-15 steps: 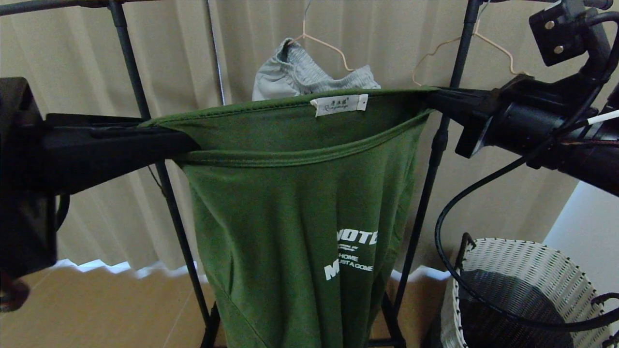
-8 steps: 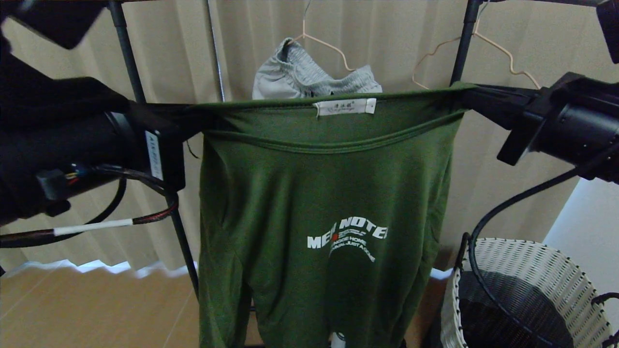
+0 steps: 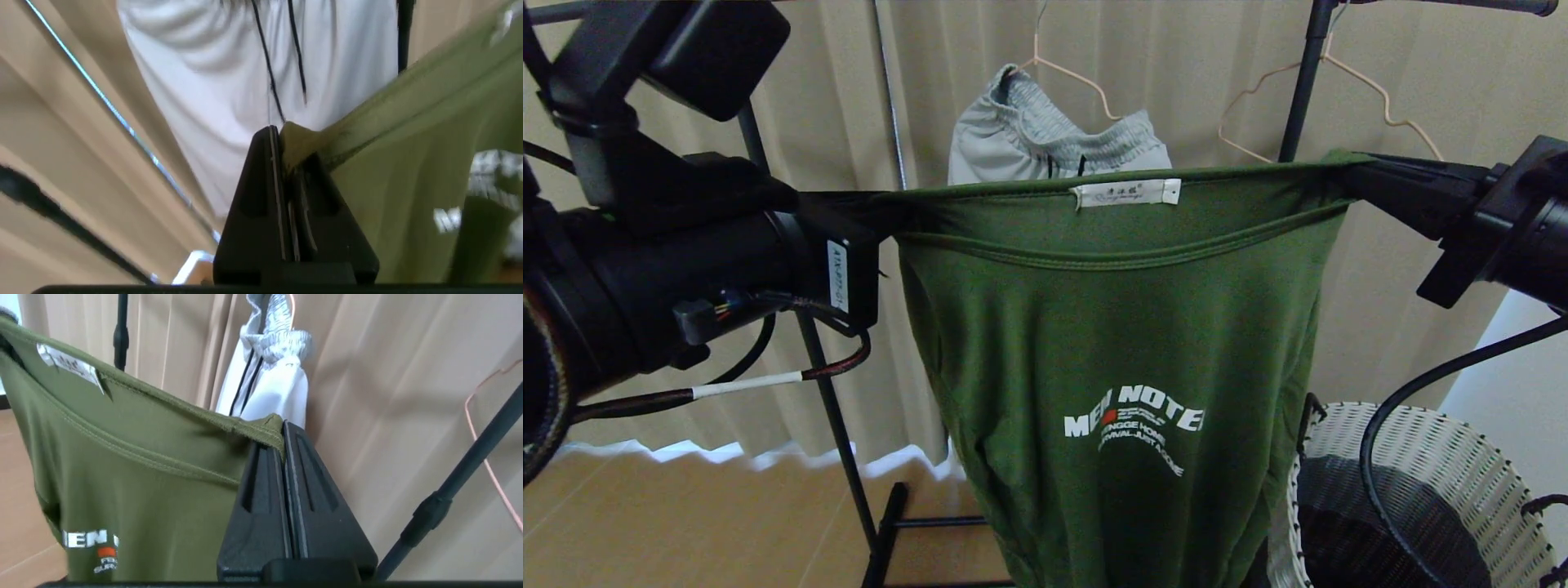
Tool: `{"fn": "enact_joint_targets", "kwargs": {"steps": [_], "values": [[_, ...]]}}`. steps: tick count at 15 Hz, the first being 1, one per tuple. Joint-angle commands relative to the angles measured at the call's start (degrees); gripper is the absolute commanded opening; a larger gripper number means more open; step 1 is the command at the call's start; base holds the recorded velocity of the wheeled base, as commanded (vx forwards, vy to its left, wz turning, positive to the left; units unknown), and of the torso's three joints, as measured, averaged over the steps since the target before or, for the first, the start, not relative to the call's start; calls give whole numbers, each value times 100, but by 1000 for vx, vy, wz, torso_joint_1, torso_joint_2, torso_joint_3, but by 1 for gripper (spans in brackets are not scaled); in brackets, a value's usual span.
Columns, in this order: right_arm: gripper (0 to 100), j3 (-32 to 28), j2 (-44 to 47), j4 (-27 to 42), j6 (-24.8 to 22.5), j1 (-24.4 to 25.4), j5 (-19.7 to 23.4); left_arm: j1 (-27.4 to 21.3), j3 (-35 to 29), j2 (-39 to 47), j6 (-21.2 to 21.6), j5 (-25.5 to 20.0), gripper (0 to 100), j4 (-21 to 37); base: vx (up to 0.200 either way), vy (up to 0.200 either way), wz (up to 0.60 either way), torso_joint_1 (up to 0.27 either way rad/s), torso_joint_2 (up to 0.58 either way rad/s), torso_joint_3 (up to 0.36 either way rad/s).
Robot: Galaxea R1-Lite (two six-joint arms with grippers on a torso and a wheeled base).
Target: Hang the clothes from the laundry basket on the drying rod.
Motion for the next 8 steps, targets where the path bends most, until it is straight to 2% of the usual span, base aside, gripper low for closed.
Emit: {"fn": "enact_joint_targets", "kwargs": {"steps": [1, 6, 7, 8], "values": [[0, -8, -21, -5, -3, 3, 4, 2, -10, 32, 16, 1, 0, -34, 0, 0, 0, 0, 0, 0], [0, 36, -12, 4, -3, 3, 4, 2, -45, 40, 16, 1, 0, -43, 0, 0, 0, 0, 0, 0], [100, 72, -21, -5, -3, 3, 13, 11, -45, 40, 8, 1, 0, -43, 0, 0, 0, 0, 0, 0], [100, 133, -38, -31, 5, 3, 13, 37, -54, 58, 8, 27, 0, -34, 0, 0, 0, 0, 0, 0]]}}
